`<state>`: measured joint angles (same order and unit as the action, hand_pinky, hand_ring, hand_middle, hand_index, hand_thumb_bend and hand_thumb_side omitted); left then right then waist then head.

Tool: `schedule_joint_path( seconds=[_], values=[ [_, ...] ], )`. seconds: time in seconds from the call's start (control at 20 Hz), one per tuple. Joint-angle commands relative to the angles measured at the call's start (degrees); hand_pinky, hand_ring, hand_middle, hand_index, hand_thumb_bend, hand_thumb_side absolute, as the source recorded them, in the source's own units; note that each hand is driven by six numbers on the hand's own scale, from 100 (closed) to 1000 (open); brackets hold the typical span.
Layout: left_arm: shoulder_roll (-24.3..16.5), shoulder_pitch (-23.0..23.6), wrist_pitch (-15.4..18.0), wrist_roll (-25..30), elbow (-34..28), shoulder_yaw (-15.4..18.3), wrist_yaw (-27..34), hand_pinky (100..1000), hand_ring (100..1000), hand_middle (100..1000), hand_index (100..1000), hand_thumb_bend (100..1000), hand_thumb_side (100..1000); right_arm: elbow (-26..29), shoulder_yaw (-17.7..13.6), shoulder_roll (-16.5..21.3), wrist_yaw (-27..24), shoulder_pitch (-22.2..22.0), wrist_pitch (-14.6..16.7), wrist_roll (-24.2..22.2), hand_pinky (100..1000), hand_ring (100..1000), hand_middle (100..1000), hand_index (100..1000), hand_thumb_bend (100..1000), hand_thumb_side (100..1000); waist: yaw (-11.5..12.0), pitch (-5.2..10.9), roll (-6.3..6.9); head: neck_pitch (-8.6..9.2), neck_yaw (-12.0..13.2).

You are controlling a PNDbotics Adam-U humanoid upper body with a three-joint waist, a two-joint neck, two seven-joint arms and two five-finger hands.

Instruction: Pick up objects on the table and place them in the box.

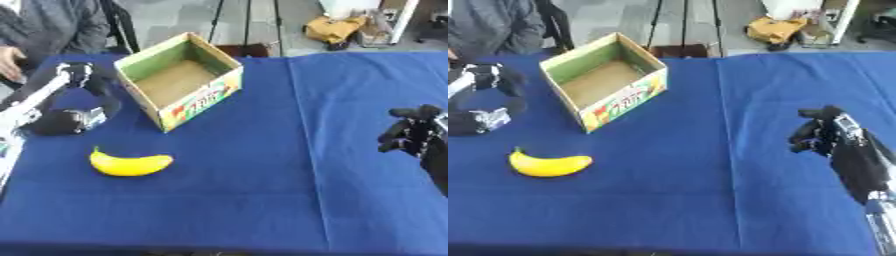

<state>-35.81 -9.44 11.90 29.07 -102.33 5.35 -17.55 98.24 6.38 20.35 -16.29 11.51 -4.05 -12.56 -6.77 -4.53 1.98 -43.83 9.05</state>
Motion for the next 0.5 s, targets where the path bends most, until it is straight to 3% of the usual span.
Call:
schedule_joint_path(
  seconds=[0.05,0.25,0.5],
  values=[
    [-5.13,-0.25,2.0,3.17,-0.52,-1.65,-3.21,675,657,687,788,458,557,1.15,-0.22,0.84,-0.1,0.36,0.06,-0.16,587,611,524,787,100,870,-0.19,0.71,0.02,-0.29,0.36],
    [-7.28,-0.48,4.21,7.96,0.53,-4.16,-8.57,670,656,678,783,550,567,1.11,-0.12,0.93,-0.06,0.34,0.03,-0.24,587,611,524,787,100,872,-0.35,0.79,0.14,-0.29,0.49],
    [-6.93,-1.09,4.92,10.44,2.81,-6.53,-16.16,645,626,655,769,584,584,1.08,-0.03,0.92,0.0,0.35,0.0,-0.36,586,611,524,787,100,876,-0.49,0.8,0.16,-0.29,0.57]
  ],
)
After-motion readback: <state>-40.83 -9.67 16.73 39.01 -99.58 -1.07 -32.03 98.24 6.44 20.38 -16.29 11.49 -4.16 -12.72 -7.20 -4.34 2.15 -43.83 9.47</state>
